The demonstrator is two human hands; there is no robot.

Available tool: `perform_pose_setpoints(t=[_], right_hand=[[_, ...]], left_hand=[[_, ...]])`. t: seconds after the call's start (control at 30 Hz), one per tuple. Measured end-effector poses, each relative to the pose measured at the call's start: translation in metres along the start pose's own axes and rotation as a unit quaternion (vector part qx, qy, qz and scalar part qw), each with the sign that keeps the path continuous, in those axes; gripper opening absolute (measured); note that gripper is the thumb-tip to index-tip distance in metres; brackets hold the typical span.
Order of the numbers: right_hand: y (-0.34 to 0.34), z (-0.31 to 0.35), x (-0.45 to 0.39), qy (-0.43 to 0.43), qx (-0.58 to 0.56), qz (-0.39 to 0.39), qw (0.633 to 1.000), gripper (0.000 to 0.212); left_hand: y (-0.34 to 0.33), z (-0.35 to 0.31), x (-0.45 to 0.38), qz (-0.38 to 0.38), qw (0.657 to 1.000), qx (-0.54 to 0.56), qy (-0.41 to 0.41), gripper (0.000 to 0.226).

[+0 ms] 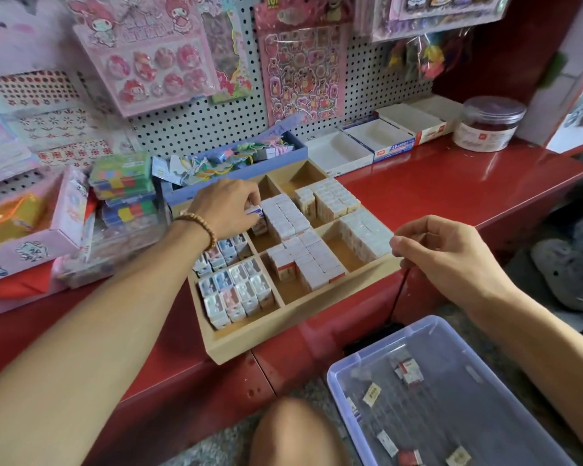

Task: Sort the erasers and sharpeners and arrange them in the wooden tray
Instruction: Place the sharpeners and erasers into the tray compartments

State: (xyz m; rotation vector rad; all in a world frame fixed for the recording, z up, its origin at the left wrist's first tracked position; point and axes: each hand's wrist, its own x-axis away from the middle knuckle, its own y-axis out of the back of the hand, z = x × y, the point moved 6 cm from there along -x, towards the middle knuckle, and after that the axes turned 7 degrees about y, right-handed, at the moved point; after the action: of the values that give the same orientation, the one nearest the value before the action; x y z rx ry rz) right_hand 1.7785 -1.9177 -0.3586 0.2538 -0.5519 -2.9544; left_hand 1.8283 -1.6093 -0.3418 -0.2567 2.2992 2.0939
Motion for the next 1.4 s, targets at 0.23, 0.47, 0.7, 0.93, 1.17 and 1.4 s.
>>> perform_pose_setpoints(t=[0.23, 0.47, 0.7, 0.93, 1.17, 1.4], right_hand=[[0.001, -0.006, 0.007, -0.016, 0.012, 0.018, 1.000, 0.004], [0.003, -0.005, 0.010, -0.015, 0.012, 0.022, 1.000, 0.005], [0.017, 0.003, 0.019, 0.001, 0.011, 0.027, 1.000, 0.005], [0.040, -0.011, 0.040, 0.010, 0.031, 0.018, 0.999, 0.005], [0.054, -0.069, 0.067, -0.008, 0.062, 0.019, 0.998, 0.004], [0.042, -0.162, 0.095, -0.057, 0.092, 0.058, 0.992, 0.006]], left_hand=[[-0.011, 0.003, 0.003, -0.054, 0.998, -0.028, 0.000, 0.016], [0.004, -0.002, 0.007, -0.005, 1.000, -0.023, 0.005, 0.022], [0.033, -0.043, 0.058, -0.020, 0.992, 0.117, -0.037, 0.015], [0.014, -0.109, 0.140, 0.066, 0.971, 0.213, -0.082, 0.011], [-0.047, -0.166, 0.205, 0.168, 0.945, 0.267, -0.082, 0.010], [-0.147, -0.212, 0.273, 0.265, 0.915, 0.301, -0.044, 0.013]])
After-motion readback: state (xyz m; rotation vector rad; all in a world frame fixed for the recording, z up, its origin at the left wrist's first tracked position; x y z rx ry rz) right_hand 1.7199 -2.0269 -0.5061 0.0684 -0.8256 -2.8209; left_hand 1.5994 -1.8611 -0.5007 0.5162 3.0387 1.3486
